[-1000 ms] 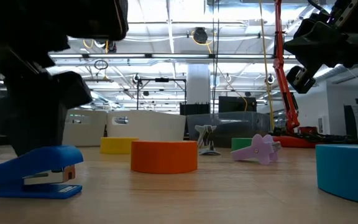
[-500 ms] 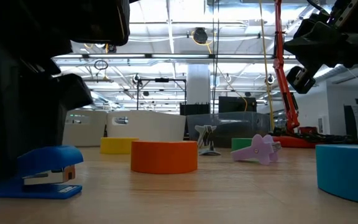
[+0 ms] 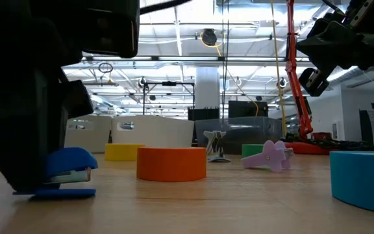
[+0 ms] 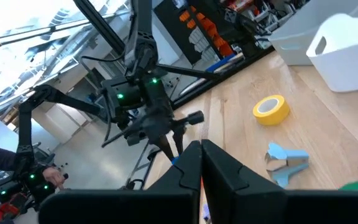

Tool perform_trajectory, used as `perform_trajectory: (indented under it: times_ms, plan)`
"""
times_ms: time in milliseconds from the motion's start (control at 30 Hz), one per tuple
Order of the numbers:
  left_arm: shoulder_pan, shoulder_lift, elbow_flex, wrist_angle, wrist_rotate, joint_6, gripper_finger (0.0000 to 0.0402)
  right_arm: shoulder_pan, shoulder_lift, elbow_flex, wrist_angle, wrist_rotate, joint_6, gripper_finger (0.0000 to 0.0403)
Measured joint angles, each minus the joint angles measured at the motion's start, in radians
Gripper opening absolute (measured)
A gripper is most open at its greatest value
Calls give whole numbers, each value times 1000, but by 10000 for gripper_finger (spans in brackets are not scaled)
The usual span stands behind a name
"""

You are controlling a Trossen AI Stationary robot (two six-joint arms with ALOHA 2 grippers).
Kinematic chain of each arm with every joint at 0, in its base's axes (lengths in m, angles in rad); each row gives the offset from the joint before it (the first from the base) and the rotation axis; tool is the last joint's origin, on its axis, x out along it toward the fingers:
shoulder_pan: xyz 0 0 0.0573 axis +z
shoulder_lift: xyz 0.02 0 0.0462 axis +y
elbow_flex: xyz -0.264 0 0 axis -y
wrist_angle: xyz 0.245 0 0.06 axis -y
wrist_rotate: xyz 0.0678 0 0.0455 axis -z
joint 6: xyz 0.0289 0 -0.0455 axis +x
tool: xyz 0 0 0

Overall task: Pick and place Stapler, Stapler remover, tape
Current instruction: Put the small blue stapler into the black bin

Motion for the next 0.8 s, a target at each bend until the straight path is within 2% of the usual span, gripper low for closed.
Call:
perform_trajectory:
  times_ms: [200,433,533,667,800]
  plan:
    - [40,-65,-5,-11,-46,-100,80,0,0,0,49,0,-2,4]
    - [88,-173,-4,-3,-62,-189,70,0,-1,0,101,-6,-3,4]
    - [111,-225,-1,16,-125,-225,75,0,0,0,124,-8,2,4]
    - [153,-271,-1,93,-249,-189,75,1,0,0,142,-59,-11,5]
    - [217,-279,0,214,-295,-68,71,1,14,1,171,-70,-14,14]
